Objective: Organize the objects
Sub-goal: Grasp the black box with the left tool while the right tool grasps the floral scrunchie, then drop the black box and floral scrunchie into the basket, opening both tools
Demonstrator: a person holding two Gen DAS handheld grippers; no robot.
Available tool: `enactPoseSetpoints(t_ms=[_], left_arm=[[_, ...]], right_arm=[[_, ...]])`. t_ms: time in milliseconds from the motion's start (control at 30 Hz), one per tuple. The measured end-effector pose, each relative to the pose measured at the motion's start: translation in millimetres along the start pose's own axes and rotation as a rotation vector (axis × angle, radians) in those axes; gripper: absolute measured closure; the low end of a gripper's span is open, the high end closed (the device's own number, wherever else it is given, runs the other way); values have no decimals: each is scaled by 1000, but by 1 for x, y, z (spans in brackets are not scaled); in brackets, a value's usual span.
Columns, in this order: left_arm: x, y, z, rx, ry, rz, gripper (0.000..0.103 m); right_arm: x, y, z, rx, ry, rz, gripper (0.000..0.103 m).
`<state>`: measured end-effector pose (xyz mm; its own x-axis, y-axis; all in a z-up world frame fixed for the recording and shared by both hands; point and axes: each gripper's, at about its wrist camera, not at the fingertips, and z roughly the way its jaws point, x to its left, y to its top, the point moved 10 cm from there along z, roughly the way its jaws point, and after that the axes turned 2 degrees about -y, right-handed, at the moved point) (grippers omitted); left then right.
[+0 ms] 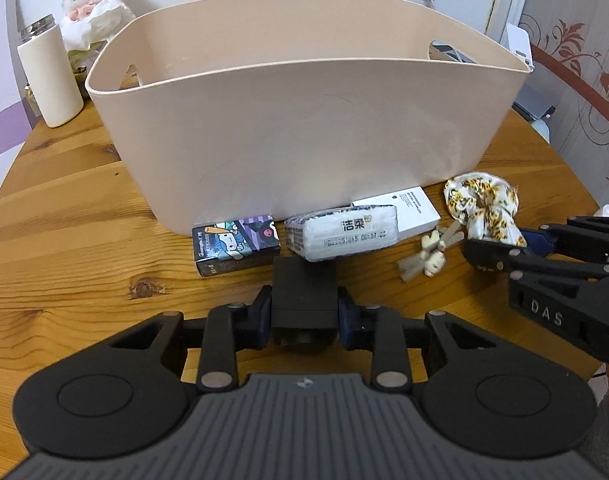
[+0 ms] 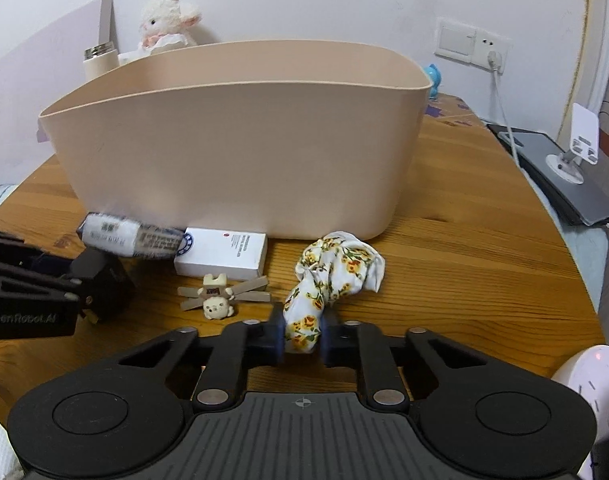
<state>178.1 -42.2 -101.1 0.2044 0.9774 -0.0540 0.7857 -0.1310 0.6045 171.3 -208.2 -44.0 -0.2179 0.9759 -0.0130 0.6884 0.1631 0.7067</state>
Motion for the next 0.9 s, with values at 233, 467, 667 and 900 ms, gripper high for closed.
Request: enactPoseSetpoints(t_ms=[233,467,667,900], left_arm=[[3,-2,-18,-20,-3,10,69],[9,4,-53,-87,-6,29,69],[14,16,-81,-154,9,40,69],[18,45,-102,-235,26,51,69]], right_arm=[[-7,8,-28,-62,-26,19,91],[-12,26,-62,-140,-30,16,91],[-12,44,-83,-208,-32,5,91],[-10,78,-101,-299,-28,17,91]])
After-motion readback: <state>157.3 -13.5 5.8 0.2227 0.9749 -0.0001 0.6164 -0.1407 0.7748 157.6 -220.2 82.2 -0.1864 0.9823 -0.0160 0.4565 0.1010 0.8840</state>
